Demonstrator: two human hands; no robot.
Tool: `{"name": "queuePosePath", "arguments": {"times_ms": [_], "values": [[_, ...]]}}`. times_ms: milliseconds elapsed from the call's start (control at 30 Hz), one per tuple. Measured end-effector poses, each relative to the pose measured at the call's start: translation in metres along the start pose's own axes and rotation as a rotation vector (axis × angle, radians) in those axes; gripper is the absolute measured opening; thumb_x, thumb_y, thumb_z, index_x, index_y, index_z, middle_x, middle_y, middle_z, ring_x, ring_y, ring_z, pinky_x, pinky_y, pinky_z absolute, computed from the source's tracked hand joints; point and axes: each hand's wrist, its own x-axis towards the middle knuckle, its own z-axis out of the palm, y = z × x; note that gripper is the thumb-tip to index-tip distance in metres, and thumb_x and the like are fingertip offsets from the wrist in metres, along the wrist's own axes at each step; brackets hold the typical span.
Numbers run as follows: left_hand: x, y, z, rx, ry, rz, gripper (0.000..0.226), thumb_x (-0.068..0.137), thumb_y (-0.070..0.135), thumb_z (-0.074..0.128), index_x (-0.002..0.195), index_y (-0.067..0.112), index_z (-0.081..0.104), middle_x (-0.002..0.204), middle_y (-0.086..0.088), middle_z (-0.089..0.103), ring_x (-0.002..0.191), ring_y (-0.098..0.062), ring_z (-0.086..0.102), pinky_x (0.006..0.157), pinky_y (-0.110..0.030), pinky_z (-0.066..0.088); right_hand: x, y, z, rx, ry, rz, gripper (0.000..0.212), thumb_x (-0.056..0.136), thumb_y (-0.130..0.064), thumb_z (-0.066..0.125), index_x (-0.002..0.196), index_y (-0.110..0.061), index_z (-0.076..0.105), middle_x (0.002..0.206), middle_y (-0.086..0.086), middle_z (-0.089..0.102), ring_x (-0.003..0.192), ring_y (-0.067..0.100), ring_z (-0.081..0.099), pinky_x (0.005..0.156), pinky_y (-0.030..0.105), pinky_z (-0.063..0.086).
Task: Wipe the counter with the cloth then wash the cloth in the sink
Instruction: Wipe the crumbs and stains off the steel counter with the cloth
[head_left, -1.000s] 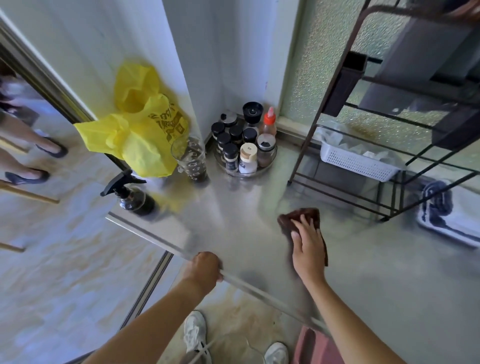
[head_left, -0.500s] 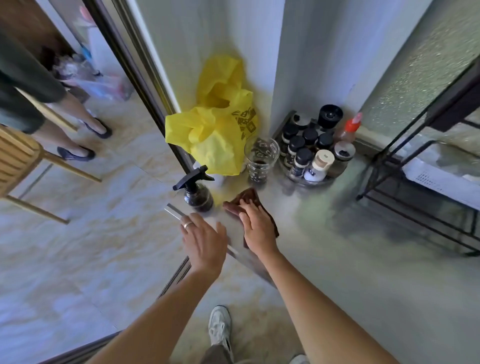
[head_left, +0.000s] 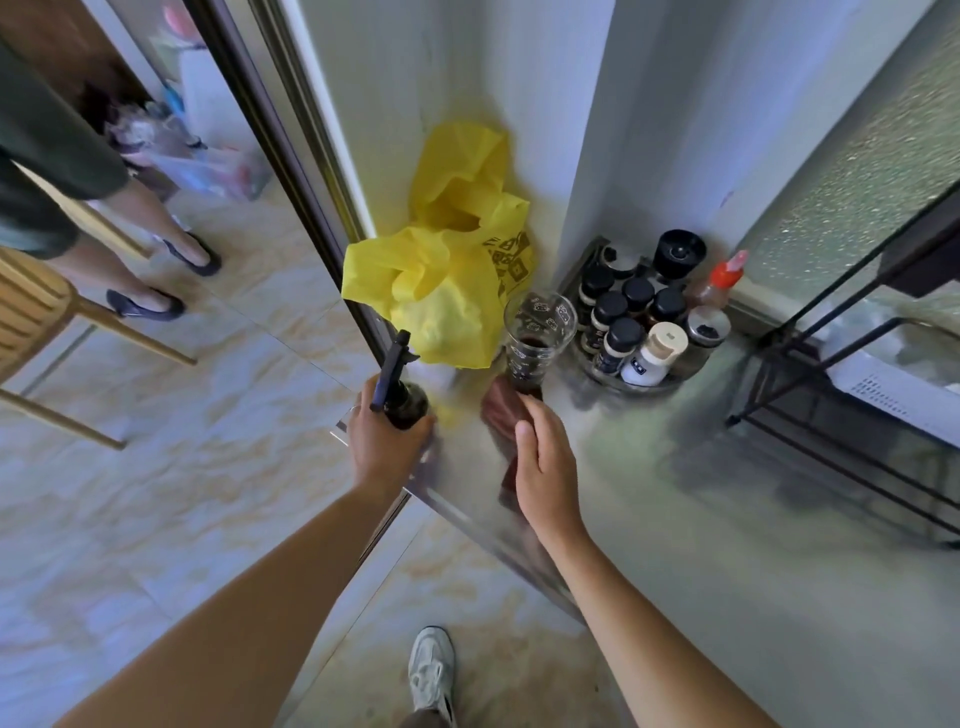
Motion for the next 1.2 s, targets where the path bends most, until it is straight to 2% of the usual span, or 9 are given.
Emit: {"name": "queuePosePath", "arguments": {"times_ms": [67, 167, 300, 600, 767, 867, 1000, 1100, 1200], "values": [[-0.003, -0.001, -0.003, -0.024, 0.01, -0.001, 0.058, 0.07, 0.023, 0.082, 0.121, 0.023, 0.056, 0.103, 0.007, 0.054, 0.101, -0.021, 0.05, 0.08, -0.029, 0.038, -0.009, 0.013, 0.003, -0.106, -0.143, -0.01, 0.048, 0.103, -0.028, 0.048, 0.15, -0.031, 0.043, 0.159, 0.001, 0.038, 0.149, 0.012, 0.031, 0.118, 0.027, 0.029], [-0.009, -0.003, -0.011, -0.019, 0.004, 0.049, 0.056, 0.07, 0.024, 0.082, 0.12, 0.024, 0.056, 0.103, 0.006, 0.056, 0.098, -0.017, 0.05, 0.081, -0.029, 0.04, -0.018, 0.032, 0.007, -0.35, -0.281, -0.021, 0.067, 0.097, -0.029, 0.054, 0.158, -0.033, 0.027, 0.169, 0.004, 0.017, 0.157, 0.022, 0.011, 0.124, 0.039, 0.019], [-0.015, 0.001, -0.026, -0.038, 0.004, 0.049, 0.056, 0.068, 0.024, 0.084, 0.117, 0.024, 0.058, 0.101, 0.007, 0.057, 0.097, -0.018, 0.056, 0.082, -0.033, 0.048, -0.002, 0.022, 0.022, -0.276, -0.297, -0.006, 0.055, 0.103, -0.009, 0.047, 0.155, -0.022, 0.039, 0.165, 0.003, 0.03, 0.156, 0.025, 0.016, 0.123, 0.036, 0.021], [-0.009, 0.0, -0.056, -0.058, 0.017, 0.122, 0.051, 0.07, 0.017, 0.081, 0.114, 0.029, 0.058, 0.094, 0.018, 0.054, 0.094, -0.013, 0.055, 0.073, -0.016, 0.042, 0.013, 0.005, 0.088, -0.239, -0.304, -0.123, 0.051, 0.103, -0.001, 0.038, 0.151, -0.018, 0.048, 0.159, 0.006, 0.041, 0.153, 0.026, 0.026, 0.123, 0.038, 0.024], [-0.005, -0.009, -0.066, -0.06, 0.017, 0.12, 0.05, 0.071, 0.014, 0.08, 0.107, 0.036, 0.053, 0.093, 0.019, 0.053, 0.092, -0.01, 0.053, 0.073, -0.015, 0.041, 0.014, -0.001, 0.117, -0.262, -0.26, -0.146, 0.05, 0.1, -0.004, 0.041, 0.147, -0.015, 0.052, 0.154, 0.007, 0.048, 0.146, 0.03, 0.039, 0.118, 0.043, 0.033], [-0.003, -0.013, -0.069, -0.046, 0.021, 0.141, 0.051, 0.069, 0.013, 0.079, 0.113, 0.029, 0.058, 0.098, 0.01, 0.058, 0.09, -0.01, 0.054, 0.072, -0.013, 0.041, 0.014, -0.009, 0.132, -0.295, -0.249, -0.18, 0.048, 0.098, -0.008, 0.045, 0.145, -0.014, 0.054, 0.15, 0.006, 0.053, 0.142, 0.029, 0.044, 0.114, 0.044, 0.038], [-0.003, -0.014, -0.069, -0.04, 0.005, 0.153, 0.058, 0.068, 0.012, 0.078, 0.12, 0.031, 0.059, 0.101, 0.01, 0.058, 0.091, -0.008, 0.055, 0.072, -0.012, 0.041, 0.011, -0.014, 0.144, -0.406, -0.228, -0.225, 0.049, 0.095, -0.023, 0.055, 0.144, -0.022, 0.053, 0.149, -0.002, 0.053, 0.146, 0.022, 0.04, 0.115, 0.039, 0.034], [-0.003, -0.011, -0.069, -0.04, -0.018, 0.169, 0.057, 0.07, 0.013, 0.077, 0.12, 0.033, 0.058, 0.103, 0.009, 0.059, 0.092, -0.006, 0.055, 0.071, -0.01, 0.041, 0.017, -0.021, 0.142, -0.39, -0.266, -0.302, 0.042, 0.09, -0.018, 0.044, 0.128, -0.023, 0.06, 0.127, -0.009, 0.064, 0.13, 0.018, 0.054, 0.108, 0.036, 0.043], [-0.001, -0.01, -0.069, 0.016, -0.02, 0.151, 0.052, 0.07, 0.017, 0.077, 0.117, 0.03, 0.059, 0.104, 0.009, 0.06, 0.088, 0.0, 0.053, 0.068, -0.006, 0.04, 0.028, -0.026, 0.128, -0.386, -0.369, -0.41, 0.022, 0.087, -0.014, 0.041, 0.099, -0.022, 0.059, 0.093, -0.011, 0.06, 0.095, 0.015, 0.06, 0.08, 0.033, 0.051]]}}
